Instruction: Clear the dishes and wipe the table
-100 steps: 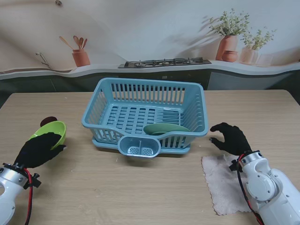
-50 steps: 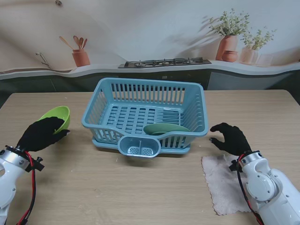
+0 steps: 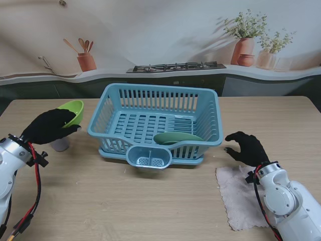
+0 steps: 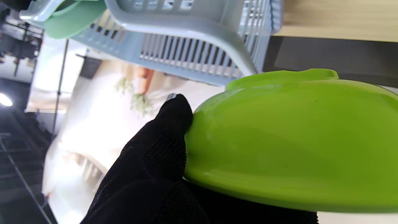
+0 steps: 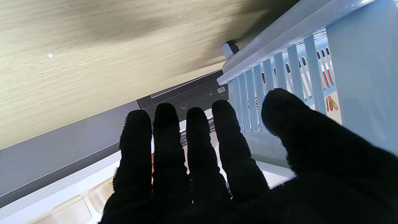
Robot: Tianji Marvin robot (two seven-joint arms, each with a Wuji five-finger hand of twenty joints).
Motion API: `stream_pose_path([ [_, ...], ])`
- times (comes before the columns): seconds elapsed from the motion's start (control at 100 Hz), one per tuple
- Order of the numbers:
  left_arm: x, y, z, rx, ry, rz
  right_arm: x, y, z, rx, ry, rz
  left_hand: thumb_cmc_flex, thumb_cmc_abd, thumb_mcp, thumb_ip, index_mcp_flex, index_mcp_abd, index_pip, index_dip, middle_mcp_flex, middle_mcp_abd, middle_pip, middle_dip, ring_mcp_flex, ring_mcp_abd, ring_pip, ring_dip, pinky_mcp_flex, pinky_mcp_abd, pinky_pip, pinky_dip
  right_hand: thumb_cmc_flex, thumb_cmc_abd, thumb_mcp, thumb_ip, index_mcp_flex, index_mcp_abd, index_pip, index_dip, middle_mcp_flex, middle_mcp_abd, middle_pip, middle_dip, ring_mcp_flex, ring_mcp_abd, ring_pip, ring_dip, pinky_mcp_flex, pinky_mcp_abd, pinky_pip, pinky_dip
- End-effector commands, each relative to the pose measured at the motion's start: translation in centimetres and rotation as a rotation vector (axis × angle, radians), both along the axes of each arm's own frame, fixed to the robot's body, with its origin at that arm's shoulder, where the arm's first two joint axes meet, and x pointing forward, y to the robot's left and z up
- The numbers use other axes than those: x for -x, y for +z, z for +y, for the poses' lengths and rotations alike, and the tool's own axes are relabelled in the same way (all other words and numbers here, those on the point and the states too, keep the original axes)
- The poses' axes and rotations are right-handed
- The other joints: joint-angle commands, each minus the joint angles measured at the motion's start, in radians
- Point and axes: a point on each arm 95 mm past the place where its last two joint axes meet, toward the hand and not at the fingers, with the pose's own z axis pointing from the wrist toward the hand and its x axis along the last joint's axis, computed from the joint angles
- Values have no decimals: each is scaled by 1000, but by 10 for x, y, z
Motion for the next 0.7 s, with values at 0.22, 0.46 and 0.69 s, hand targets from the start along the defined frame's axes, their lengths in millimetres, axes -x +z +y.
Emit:
stream_pose_path([
  [0.22, -20, 42, -28, -10, -83, -2, 1, -1, 0, -2, 7, 4, 134, 30, 119, 6, 31, -152, 44, 29, 26, 22, 23, 7, 32, 33, 15, 14, 72, -48, 116, -30, 0, -6, -7, 10, 8, 9, -8, 13, -5, -5, -10, -8, -21, -18, -15, -4, -9, -28, -17, 5],
  [0.46, -32, 59, -54, 3, -118, 41, 1, -1, -1, -5, 3, 1, 135, 30, 117, 7, 30, -152, 45, 35, 28, 15, 24, 7, 34, 33, 15, 12, 73, -54, 118, -32, 0, -6, -8, 10, 9, 9, -8, 14, -4, -4, -10, -8, -21, -18, -15, -4, -8, -25, -17, 5],
  [0.69, -44, 69, -80, -23, -168, 90, 1, -1, -1, -9, 2, 0, 134, 31, 115, 7, 31, -159, 45, 37, 28, 14, 23, 5, 34, 33, 15, 12, 72, -54, 119, -34, 0, -5, -9, 10, 14, 9, -9, 14, 0, -4, -10, -8, -17, -18, -16, -4, -9, -25, -17, 5],
])
